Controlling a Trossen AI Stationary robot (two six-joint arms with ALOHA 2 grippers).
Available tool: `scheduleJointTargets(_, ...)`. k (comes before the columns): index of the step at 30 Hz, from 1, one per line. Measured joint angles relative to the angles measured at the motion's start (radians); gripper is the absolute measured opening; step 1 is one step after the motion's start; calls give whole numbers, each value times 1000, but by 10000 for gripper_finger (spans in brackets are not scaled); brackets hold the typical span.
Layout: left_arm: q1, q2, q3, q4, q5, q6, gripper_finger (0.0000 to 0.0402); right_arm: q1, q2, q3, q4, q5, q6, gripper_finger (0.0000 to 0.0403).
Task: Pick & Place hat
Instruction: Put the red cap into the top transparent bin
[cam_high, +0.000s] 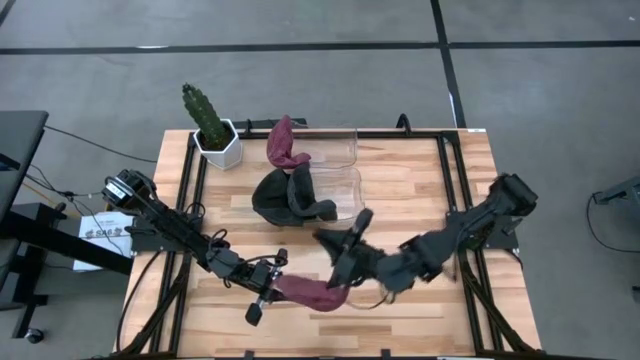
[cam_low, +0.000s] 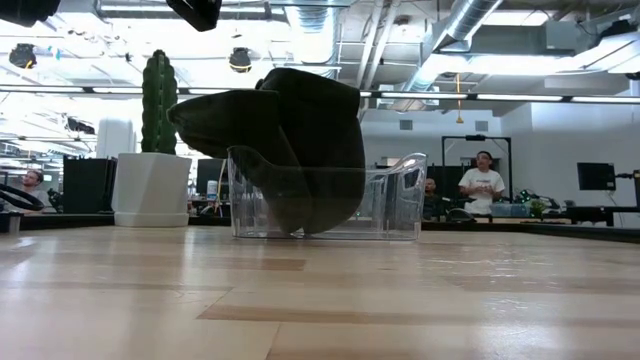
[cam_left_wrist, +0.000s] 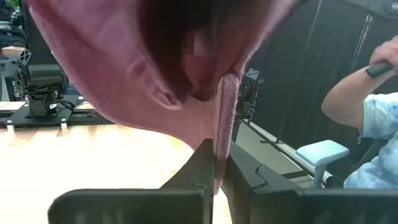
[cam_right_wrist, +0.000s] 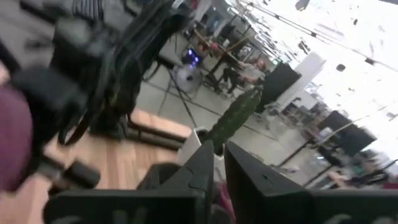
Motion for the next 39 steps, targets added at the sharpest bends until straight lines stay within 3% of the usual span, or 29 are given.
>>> scheduleJointTargets(5,13,0,1,2,0,2,15,-30,-74,0,-57,-84,142,4)
scheduleJointTargets(10,16,0,1,-8,0,-1,15,-101,-60,0,-129,-175,290,7)
scheduleJointTargets(15,16,0,1,-9,-1,-3,15,-156,5,0,-156,-254,327,3)
scheduleJointTargets(22,16,0,0,-12,0,-2,15,-150,17,0,-207,-407,379,0)
scheduleJointTargets(27,16,0,0,-11,4,-2,15,-124,11,4,-203,-384,368,0)
scheduleJointTargets(34,16,0,0,-9,0,-2,15,-126,11,18,-97,-234,216,5)
scheduleJointTargets(39,16,0,0,-9,0,-2,15,-162,11,18,-48,-207,168,30)
